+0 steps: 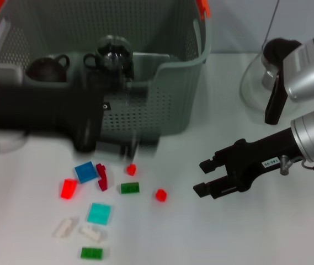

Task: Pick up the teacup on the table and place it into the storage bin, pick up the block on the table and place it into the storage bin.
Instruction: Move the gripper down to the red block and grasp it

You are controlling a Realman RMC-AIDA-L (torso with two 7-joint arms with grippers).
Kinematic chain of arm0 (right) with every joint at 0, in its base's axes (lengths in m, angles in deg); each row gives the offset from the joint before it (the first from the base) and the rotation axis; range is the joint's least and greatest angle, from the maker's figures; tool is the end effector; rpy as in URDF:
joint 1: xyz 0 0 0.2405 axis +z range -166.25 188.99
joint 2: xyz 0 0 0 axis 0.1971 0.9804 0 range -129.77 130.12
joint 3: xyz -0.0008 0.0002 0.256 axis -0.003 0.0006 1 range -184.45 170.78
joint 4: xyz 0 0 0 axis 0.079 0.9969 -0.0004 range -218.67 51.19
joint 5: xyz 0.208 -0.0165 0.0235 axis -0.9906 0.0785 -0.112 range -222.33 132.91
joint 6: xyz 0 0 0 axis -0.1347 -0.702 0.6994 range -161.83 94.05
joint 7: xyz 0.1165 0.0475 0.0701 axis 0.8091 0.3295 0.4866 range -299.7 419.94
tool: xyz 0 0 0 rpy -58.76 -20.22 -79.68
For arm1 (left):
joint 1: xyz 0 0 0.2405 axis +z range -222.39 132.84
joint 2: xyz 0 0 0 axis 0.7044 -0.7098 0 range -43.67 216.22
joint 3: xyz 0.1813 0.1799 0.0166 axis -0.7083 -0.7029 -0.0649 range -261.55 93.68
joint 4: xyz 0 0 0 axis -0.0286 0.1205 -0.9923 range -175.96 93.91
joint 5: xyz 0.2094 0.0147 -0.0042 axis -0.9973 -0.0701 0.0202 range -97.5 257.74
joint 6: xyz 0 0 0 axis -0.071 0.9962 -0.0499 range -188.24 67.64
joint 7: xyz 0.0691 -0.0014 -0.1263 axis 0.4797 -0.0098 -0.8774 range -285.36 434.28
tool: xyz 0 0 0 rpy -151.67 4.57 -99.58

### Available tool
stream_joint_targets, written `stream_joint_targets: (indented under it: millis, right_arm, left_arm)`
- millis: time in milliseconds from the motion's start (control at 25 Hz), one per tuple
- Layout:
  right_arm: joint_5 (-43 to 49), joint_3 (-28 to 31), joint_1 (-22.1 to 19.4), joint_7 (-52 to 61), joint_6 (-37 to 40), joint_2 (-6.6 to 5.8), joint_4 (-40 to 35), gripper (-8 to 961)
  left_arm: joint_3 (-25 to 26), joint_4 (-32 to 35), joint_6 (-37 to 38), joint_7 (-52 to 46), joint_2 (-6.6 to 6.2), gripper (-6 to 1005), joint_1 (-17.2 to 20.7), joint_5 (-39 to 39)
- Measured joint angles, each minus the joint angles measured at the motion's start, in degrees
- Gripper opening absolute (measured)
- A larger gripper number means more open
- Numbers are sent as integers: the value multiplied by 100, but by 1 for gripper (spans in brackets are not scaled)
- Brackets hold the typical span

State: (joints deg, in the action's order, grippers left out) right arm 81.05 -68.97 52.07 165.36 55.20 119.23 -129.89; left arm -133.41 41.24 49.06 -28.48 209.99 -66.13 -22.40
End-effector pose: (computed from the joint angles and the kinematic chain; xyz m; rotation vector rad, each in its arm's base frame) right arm 0.1954 0.3506 -0.0363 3.0376 -0.6731 -0.0951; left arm -0.1637 0.2844 0.0711 -2.9045 -0.2661 -0.7696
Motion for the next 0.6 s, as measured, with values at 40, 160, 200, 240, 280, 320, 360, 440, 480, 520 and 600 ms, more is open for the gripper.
stream_joint_targets:
  millis: [40, 160, 200, 240, 280, 320, 360, 440, 480, 520, 600]
  right_arm:
    - [0, -1, -1, -64, -2, 23, 0, 686]
    - [-1, -35, 28, -285, -90, 94, 86, 686]
    - [-21, -125, 106, -431, -203, 122, 245, 686]
    - [-21, -125, 106, -431, -203, 122, 245, 686]
    - [-33, -208, 157, -473, -289, 124, 338, 686]
    - [-48, -282, 203, -502, -360, 126, 406, 686]
    - [-60, -442, 270, -532, -519, 137, 496, 686]
    - [-66, -616, 334, -538, -678, 152, 545, 686]
    - [-70, -750, 381, -534, -806, 160, 567, 686]
    - [-71, -887, 430, -521, -917, 167, 582, 686]
    - [-113, -1308, 578, -441, -1238, 176, 608, 686]
  left_arm:
    - [6, -194, 186, 287, 1, 847, 79, -14]
    - [105, -1096, 495, 1161, -44, 848, 223, -137]
    - [171, -1351, 495, 1354, -65, 848, 233, -212]
    - [171, -1351, 495, 1354, -65, 848, 233, -212]
    - [254, -1660, 498, 1590, -94, 848, 241, -317]
    - [480, -2344, 422, 2148, -177, 848, 237, -600]
    - [557, -2572, 374, 2345, -202, 848, 233, -718]
    - [745, -2971, 186, 2710, -237, 848, 231, -980]
    - [800, -3059, 122, 2791, -244, 848, 235, -1052]
    - [873, -3142, 12, 2903, -242, 848, 257, -1169]
    - [939, -3209, -116, 3054, -225, 848, 313, -1303]
